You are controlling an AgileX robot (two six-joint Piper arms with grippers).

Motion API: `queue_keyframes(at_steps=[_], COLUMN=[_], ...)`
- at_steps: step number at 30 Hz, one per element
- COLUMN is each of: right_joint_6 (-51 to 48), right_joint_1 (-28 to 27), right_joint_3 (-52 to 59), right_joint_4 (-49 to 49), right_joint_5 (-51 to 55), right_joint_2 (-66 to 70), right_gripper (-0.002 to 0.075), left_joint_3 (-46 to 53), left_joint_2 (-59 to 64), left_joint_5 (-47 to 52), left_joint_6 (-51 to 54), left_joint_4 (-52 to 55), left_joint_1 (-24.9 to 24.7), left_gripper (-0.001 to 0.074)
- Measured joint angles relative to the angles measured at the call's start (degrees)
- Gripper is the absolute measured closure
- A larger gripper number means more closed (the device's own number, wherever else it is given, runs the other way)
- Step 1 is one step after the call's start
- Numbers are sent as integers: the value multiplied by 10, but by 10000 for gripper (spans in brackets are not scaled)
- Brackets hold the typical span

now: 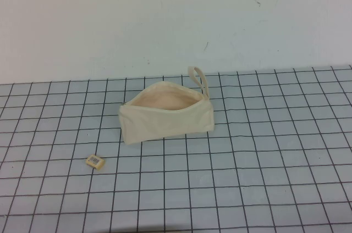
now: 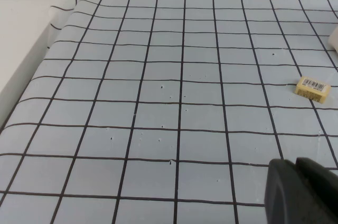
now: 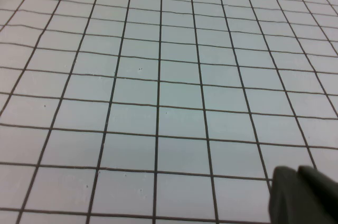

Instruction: Put eraser into pencil case

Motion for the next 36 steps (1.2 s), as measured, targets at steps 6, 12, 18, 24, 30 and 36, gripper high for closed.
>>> queue_keyframes(at_steps=[6, 12, 18, 24, 30, 36], right_joint_6=[0, 0, 0, 0, 0, 0], right_joint_1=[0, 0, 0, 0, 0, 0], right_joint_3=[0, 0, 0, 0, 0, 0], right_joint_4=[0, 0, 0, 0, 0, 0], right_joint_5=[0, 0, 0, 0, 0, 0], right_joint_2=[0, 0, 0, 0, 0, 0], right_gripper=[727, 727, 727, 727, 727, 727], left_joint_3=[0, 0, 0, 0, 0, 0], left_joint_2=[0, 0, 0, 0, 0, 0], left_joint_5=[0, 0, 0, 0, 0, -12], left_joint_6=[0, 0, 0, 0, 0, 0], left_joint_4=[0, 0, 0, 2, 2, 4], left_joint_1=[0, 0, 0, 0, 0, 0], left_gripper=[737, 737, 736, 736, 737, 737])
